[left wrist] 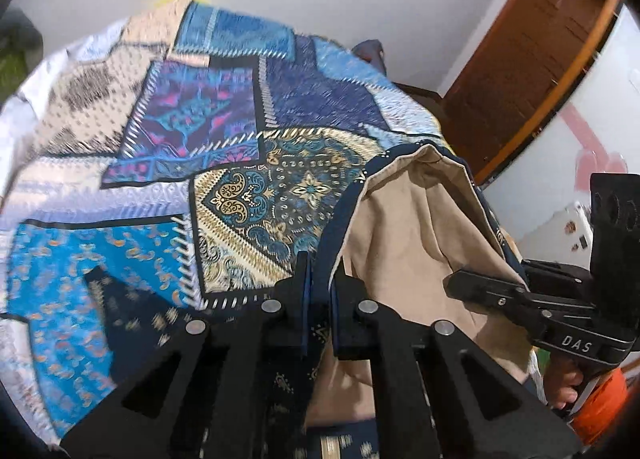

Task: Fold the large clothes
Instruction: 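Fold the hood and shoulder down onto the hoodie body with both tools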

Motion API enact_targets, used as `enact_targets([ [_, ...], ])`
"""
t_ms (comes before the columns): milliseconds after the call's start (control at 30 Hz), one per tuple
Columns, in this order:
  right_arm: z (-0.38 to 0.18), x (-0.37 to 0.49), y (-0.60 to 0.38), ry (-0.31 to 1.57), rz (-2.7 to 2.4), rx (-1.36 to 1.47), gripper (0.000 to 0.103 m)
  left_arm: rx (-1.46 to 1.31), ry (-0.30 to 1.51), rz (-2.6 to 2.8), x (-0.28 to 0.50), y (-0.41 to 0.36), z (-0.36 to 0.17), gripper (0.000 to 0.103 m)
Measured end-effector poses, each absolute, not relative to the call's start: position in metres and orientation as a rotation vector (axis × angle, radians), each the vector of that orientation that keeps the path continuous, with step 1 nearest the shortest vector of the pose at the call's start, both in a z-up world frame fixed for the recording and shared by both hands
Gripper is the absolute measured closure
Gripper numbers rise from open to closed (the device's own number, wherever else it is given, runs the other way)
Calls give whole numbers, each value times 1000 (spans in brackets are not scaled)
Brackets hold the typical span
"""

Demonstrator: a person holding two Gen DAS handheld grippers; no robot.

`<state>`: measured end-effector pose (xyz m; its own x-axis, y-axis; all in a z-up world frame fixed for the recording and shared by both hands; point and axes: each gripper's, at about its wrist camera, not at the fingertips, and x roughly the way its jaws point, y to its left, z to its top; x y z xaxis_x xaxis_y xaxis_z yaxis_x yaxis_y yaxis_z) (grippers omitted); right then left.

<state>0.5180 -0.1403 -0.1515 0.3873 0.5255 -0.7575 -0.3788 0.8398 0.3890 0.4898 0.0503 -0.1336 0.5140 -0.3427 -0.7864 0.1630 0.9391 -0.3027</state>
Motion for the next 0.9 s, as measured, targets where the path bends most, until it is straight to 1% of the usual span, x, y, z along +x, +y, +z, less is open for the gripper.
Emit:
enact_targets([
  [133,-135,478,-140,1012,603,140,92,-110,964,-303,447,47,-117,96],
  [300,-129,425,-135,1009,604,74,91,-42,980,-285,402,48,-122,96],
  [533,-146,371,-126,1066,607,9,91,16,1037,-271,349,51,-149,96],
  [667,-159,350,-122,1140,615,-36,91,15,1080,-262,326,54,-169,94],
  [833,-166,331,-121,1148,592,-127,90,2,1122,-248,304,59,-190,93],
  [900,-165,323,-123,1133,587,-149,89,8,1135,-239,295,60,-197,87],
])
